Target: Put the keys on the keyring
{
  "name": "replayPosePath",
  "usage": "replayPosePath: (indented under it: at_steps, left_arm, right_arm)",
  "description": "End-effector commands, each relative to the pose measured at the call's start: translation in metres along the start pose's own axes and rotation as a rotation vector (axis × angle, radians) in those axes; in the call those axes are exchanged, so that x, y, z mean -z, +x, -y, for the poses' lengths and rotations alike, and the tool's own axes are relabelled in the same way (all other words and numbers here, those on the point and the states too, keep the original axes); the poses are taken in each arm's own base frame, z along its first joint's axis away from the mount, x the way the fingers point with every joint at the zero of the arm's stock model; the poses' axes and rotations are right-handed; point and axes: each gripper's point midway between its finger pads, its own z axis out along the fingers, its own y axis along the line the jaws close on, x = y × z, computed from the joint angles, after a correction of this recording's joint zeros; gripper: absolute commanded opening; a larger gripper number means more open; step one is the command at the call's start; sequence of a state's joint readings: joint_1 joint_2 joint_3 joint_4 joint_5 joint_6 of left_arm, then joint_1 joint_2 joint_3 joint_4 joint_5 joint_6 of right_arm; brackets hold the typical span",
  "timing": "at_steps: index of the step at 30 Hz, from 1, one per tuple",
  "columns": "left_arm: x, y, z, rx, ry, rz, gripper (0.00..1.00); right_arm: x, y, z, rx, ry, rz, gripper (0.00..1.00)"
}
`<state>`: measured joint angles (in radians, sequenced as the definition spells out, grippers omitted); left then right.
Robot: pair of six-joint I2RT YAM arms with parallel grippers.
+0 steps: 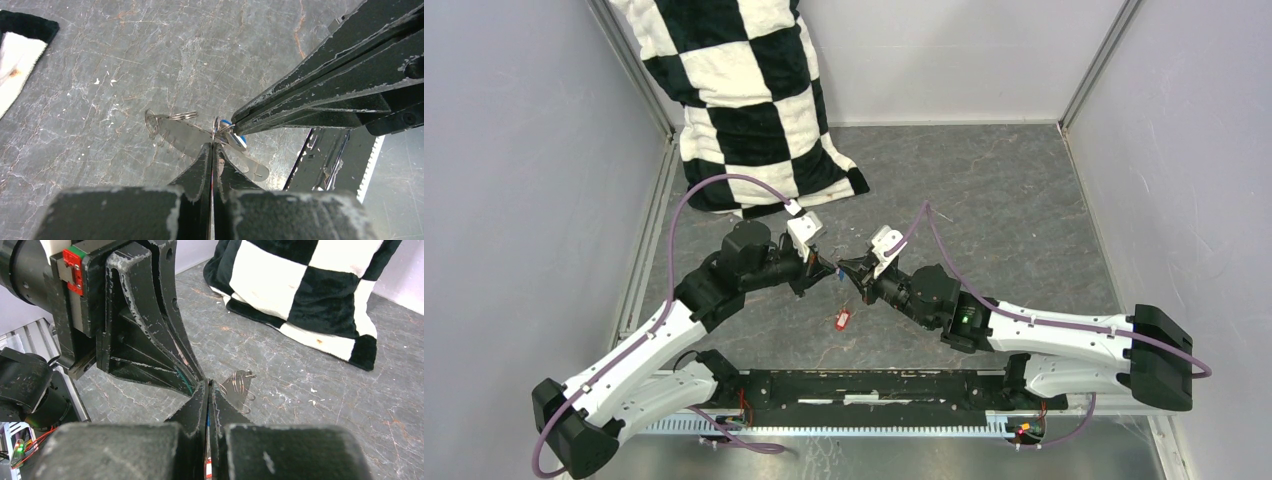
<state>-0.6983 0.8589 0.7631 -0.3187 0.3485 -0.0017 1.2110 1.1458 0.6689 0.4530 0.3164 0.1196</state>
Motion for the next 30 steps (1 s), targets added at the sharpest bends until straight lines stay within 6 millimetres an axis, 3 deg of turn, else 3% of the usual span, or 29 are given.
replayPosePath:
  at_steps: [1,30]
  left_arm:
    - [0.004,-0.021,0.006,-0.075,0.032,0.082,0.02]
    - [0.016,-0.027,0.016,-0.175,0.071,0.149,0.02]
  right_arm:
    - [-0.005,-0.022,-0.003,-0.036,0.008,0.059,0.0]
    - [0.005,-0.017,0.013,-0.105,0.098,0.056,0.0]
